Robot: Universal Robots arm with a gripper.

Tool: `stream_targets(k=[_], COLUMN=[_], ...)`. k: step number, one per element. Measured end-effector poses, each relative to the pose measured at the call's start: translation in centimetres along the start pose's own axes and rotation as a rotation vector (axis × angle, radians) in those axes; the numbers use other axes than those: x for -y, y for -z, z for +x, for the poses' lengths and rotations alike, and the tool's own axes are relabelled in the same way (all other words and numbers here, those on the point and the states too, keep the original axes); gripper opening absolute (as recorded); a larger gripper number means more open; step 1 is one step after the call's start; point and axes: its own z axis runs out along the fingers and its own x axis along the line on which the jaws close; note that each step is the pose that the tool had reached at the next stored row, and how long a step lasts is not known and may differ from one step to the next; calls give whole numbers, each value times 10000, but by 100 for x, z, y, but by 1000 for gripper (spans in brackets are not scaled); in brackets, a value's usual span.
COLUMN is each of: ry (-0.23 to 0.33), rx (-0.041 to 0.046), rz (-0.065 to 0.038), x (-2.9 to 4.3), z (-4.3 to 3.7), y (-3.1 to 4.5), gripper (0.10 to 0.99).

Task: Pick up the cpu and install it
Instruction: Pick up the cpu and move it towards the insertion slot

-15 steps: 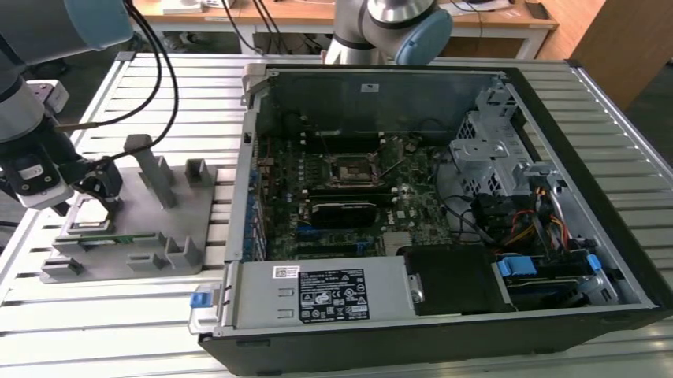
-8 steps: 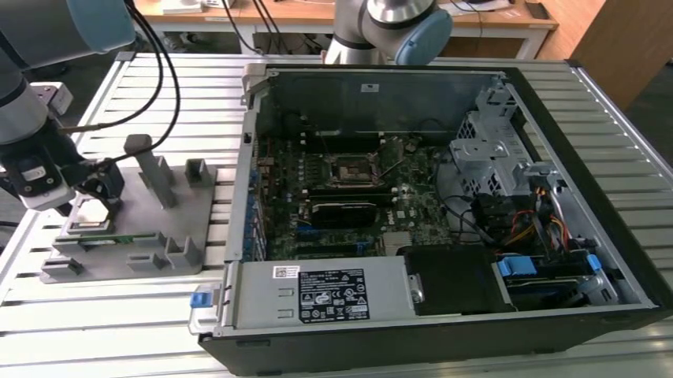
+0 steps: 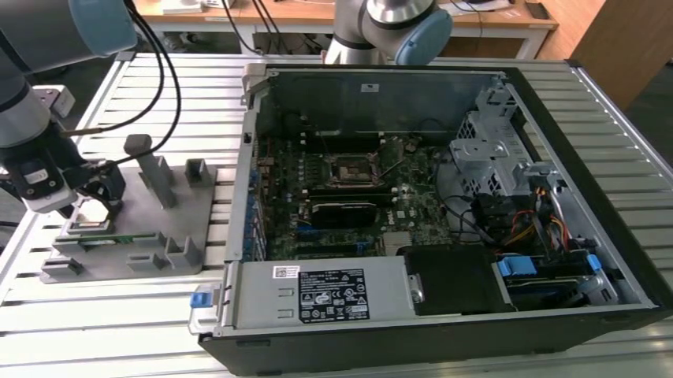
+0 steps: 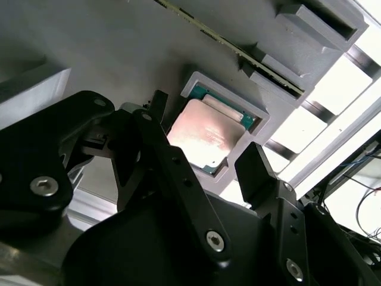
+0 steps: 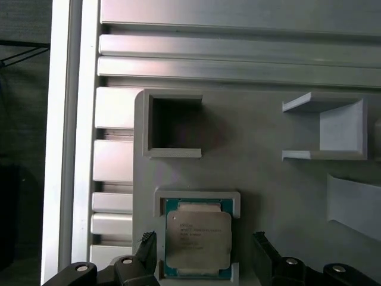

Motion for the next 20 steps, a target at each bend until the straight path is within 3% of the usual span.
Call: stream_targets(k=[4, 5, 6, 8, 20], ry=[-14, -15, -15, -15, -16], rx=[-2, -3, -3, -2, 0], rz=[1, 1, 2, 1, 0], x=[0, 0, 0, 0, -1], z=[0, 1, 0, 0, 0], y=[-14, -15, -15, -17, -9], gripper=[722, 655, 655, 533, 525])
